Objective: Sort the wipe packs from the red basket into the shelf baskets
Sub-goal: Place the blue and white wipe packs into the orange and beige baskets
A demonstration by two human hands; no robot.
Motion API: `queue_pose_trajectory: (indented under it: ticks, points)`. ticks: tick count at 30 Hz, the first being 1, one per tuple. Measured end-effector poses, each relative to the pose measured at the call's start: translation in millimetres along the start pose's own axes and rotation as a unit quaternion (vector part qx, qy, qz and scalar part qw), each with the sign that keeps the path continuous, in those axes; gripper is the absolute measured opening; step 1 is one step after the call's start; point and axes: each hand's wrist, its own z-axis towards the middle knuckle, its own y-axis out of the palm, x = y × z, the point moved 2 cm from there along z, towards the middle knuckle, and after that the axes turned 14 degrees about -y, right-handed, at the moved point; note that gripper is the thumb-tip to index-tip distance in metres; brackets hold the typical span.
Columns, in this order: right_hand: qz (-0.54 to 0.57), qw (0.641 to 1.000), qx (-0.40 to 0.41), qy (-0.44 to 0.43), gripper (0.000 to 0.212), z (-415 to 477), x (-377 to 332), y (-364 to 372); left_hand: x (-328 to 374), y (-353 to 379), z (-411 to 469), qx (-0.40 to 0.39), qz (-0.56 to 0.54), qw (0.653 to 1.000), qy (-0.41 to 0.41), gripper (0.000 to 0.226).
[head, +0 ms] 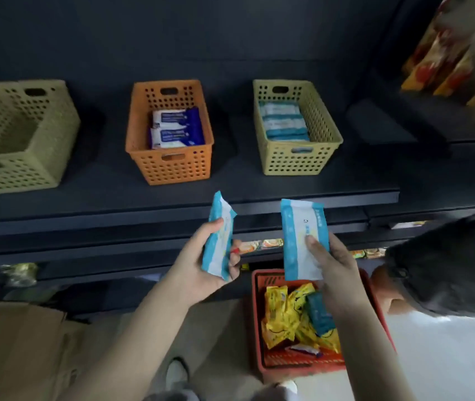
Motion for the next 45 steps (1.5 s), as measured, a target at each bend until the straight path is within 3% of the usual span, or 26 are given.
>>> queue_pose_trajectory:
  ticks: [7, 10, 14, 22, 26, 29, 33, 38, 40, 45]
  points:
    - [-0.010, 1.000, -0.002, 0.003, 0.026, -7, -12, 89, 67, -40, -55, -0.014, 0.023, 1.000, -0.008, 0.060]
    - [0.055, 0.998, -0.026, -0.007, 0.038, -5, -24, 109, 91, -44, -70, -0.015, 0.069, 0.997, 0.017, 0.046]
    - [0.055, 0.997, 0.016, -0.056, 0.039, 15, -47, 119, 124, -36, -74, 0.048, 0.159, 0.983, 0.075, 0.031]
    - [0.109, 0.982, 0.091, -0.126, 0.036, 111, -92, 120, 209, 11, -42, 0.122, 0.273, 0.943, 0.148, 0.026]
    - [0.024, 0.976, 0.152, -0.152, 0.024, 184, -107, 107, 249, 43, -3, 0.135, 0.322, 0.921, 0.173, 0.017]
    - [-0.136, 0.956, 0.172, -0.192, 0.021, 244, -116, 93, 274, 59, 31, 0.143, 0.351, 0.909, 0.175, 0.032]
    - [-0.269, 0.944, 0.109, -0.159, 0.024, 334, -108, 82, 300, 68, 73, 0.168, 0.332, 0.910, 0.184, 0.043]
    - [-0.355, 0.930, 0.019, -0.092, 0.027, 421, -75, 97, 317, 81, 106, 0.211, 0.292, 0.910, 0.207, 0.029]
    - [-0.410, 0.909, -0.012, -0.076, 0.032, 440, -61, 103, 320, 84, 116, 0.225, 0.279, 0.908, 0.219, 0.028]
    - [-0.428, 0.903, -0.015, -0.044, 0.052, 457, -37, 101, 326, 85, 132, 0.243, 0.279, 0.899, 0.232, 0.022]
